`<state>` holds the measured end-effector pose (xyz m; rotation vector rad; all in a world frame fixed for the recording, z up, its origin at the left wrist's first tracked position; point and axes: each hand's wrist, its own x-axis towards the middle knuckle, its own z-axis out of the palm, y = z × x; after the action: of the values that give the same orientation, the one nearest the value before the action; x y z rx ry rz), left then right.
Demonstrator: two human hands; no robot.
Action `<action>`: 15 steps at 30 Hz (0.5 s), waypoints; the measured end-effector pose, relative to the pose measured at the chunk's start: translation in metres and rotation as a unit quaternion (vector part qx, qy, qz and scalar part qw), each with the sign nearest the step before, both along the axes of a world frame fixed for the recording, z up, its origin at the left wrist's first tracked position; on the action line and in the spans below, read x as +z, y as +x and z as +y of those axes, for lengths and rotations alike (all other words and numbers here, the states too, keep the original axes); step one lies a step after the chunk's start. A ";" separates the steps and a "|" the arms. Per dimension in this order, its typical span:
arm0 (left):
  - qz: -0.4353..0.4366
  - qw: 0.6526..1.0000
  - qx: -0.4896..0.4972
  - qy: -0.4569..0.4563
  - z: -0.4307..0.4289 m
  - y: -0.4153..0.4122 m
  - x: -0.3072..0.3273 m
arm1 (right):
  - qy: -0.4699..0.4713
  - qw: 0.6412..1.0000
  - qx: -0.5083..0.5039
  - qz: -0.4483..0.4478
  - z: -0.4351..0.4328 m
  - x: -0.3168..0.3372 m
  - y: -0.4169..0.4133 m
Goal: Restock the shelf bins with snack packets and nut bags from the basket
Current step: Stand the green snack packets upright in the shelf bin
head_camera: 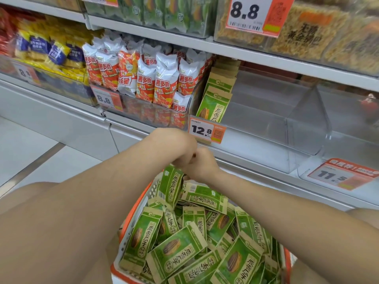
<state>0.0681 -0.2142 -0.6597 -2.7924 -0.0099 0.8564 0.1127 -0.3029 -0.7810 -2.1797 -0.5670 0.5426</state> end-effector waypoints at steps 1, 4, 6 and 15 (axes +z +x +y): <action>0.010 1.000 0.003 0.003 -0.001 -0.003 0.004 | 0.017 1.000 -0.017 -0.001 -0.003 0.010 0.002; 0.037 0.998 0.046 -0.033 -0.003 -0.011 0.013 | 0.070 0.995 -0.074 -0.002 -0.012 0.039 0.002; 0.043 0.993 0.080 -0.077 -0.003 -0.014 0.014 | 0.112 0.988 -0.104 -0.007 -0.018 0.056 -0.002; -0.167 0.933 0.185 -0.260 0.002 -0.011 0.006 | 0.309 0.932 -0.189 0.026 -0.046 0.107 -0.010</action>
<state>0.0572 -0.2124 -0.6535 -3.4796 -0.4378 0.4873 0.1028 -0.3485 -0.6742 -1.6046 -0.2295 0.1730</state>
